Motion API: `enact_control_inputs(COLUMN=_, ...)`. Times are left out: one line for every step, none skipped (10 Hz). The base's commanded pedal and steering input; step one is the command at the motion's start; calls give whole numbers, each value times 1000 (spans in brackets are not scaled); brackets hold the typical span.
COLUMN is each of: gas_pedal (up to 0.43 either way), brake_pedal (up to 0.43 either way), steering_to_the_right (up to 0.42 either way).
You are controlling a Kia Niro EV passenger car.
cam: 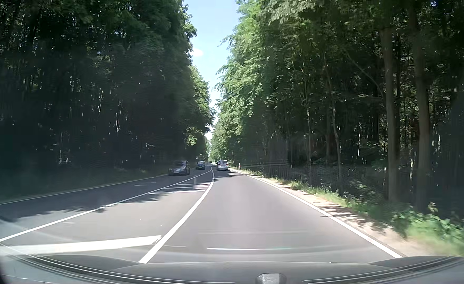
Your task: Follow the waypoints while adhering to traffic rules and regulations
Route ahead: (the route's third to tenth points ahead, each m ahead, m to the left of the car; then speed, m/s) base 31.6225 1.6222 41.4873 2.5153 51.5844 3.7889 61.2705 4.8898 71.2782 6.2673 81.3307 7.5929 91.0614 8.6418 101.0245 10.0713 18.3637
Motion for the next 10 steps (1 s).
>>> enact_control_inputs(gas_pedal=150, brake_pedal=30, steering_to_the_right=-15)
enact_control_inputs(gas_pedal=150, brake_pedal=30, steering_to_the_right=-15)
enact_control_inputs(gas_pedal=150, brake_pedal=30, steering_to_the_right=-15)
enact_control_inputs(gas_pedal=150, brake_pedal=30, steering_to_the_right=-15)
enact_control_inputs(gas_pedal=150, brake_pedal=30, steering_to_the_right=-15)
enact_control_inputs(gas_pedal=150, brake_pedal=30, steering_to_the_right=-15)
enact_control_inputs(gas_pedal=150, brake_pedal=30, steering_to_the_right=-15)
enact_control_inputs(gas_pedal=150, brake_pedal=30, steering_to_the_right=-15)
enact_control_inputs(gas_pedal=150, brake_pedal=30, steering_to_the_right=-15)
enact_control_inputs(gas_pedal=150, brake_pedal=30, steering_to_the_right=-15)
